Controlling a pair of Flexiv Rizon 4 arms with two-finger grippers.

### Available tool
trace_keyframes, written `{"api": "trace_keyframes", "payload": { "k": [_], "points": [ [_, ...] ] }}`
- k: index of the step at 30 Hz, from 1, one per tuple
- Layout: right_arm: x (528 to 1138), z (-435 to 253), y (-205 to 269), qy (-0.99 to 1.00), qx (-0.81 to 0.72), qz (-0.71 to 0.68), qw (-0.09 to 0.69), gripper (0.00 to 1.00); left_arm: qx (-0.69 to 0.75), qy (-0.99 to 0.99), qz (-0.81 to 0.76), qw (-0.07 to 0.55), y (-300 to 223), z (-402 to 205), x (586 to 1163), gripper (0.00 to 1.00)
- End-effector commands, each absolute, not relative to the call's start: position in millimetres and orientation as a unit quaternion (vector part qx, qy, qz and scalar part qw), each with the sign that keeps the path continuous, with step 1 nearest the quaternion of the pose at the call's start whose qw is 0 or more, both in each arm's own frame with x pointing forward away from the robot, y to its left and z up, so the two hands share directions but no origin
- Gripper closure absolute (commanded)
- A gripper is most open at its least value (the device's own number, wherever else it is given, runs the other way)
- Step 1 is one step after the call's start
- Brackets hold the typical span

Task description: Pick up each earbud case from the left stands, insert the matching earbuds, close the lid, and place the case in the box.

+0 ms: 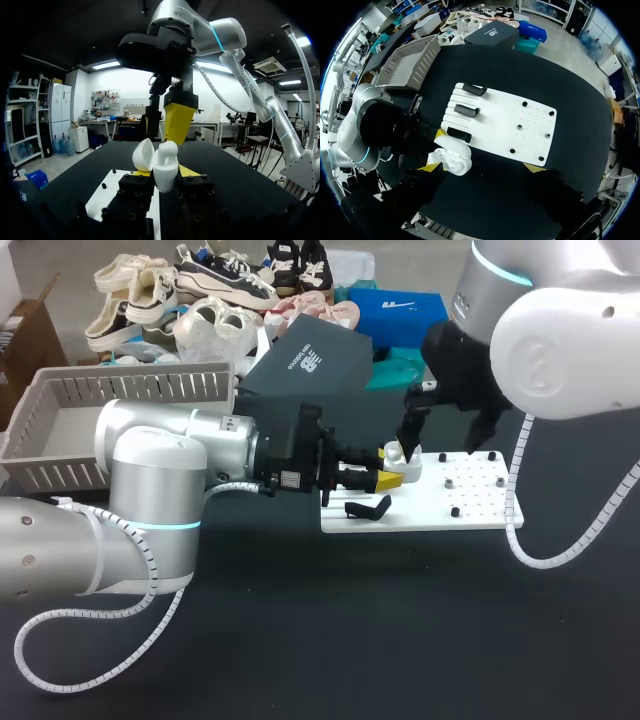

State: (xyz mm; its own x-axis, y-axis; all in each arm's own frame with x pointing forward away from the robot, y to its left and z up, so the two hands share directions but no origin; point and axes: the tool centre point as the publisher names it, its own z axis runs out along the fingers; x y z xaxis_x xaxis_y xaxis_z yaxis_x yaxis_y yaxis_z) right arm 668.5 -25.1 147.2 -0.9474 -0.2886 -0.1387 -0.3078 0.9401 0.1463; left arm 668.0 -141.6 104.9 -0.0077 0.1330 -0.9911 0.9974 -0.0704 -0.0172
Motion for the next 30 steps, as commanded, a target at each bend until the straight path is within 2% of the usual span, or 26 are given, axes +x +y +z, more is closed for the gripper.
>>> {"api": "trace_keyframes", "payload": {
  "k": [1, 30],
  "points": [
    [669, 147, -22, 0.983, -0.153, 0.083, 0.056, 0.0, 0.547, 0.517, -0.486, 0.445, -142, 105, 668, 1.0],
    [653, 148, -24, 0.982, -0.158, 0.091, 0.053, 0.0, 0.547, 0.517, -0.486, 0.445, -142, 105, 668, 1.0]
  ]
}}
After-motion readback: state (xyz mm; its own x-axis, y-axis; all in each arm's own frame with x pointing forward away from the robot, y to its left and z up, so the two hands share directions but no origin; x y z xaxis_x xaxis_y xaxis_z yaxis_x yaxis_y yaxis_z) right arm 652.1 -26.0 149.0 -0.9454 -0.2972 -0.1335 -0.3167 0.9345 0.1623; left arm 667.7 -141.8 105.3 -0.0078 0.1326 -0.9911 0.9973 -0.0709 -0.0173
